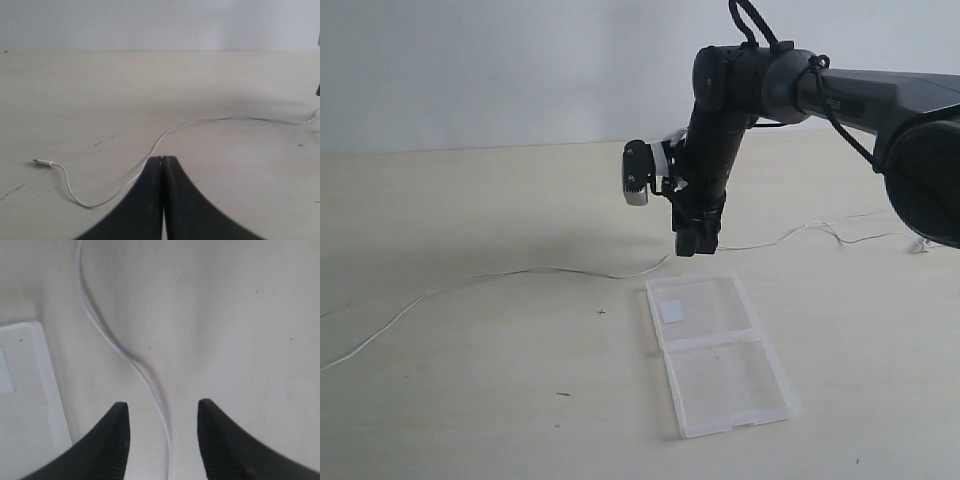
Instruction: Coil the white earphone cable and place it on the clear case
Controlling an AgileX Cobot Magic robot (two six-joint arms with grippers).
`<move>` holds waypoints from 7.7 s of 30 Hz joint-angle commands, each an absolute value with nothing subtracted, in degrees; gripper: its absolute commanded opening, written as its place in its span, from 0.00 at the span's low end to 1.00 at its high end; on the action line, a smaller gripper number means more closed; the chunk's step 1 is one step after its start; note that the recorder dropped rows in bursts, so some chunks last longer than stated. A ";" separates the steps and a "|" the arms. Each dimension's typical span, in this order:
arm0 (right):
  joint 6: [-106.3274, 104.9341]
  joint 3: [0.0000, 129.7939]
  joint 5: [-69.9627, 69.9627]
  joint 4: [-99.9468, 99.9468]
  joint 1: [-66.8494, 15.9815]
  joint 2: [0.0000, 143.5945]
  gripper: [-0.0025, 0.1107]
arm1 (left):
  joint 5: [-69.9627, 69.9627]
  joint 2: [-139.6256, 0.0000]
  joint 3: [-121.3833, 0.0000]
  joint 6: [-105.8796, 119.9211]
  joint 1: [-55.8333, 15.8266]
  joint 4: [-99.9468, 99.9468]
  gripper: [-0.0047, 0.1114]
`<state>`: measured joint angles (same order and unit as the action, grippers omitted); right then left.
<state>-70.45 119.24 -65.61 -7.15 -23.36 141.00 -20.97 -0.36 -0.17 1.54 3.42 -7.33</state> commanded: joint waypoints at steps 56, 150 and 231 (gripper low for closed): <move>-57.53 119.04 -58.86 -27.00 -21.68 109.69 0.02 | -20.71 0.00 0.00 1.25 3.52 -7.23 0.04; -16.46 119.04 -43.43 -16.72 -17.83 84.87 0.02 | 22.63 0.00 -0.33 -10.69 3.41 -8.96 0.04; -13.88 119.04 -66.85 -8.88 -17.94 84.86 0.02 | 27.92 -78.74 -45.28 -61.86 -21.67 64.35 0.04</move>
<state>-18.45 119.07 -61.39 -18.98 -18.02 86.92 32.39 -80.96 -45.04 -61.55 -21.60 64.22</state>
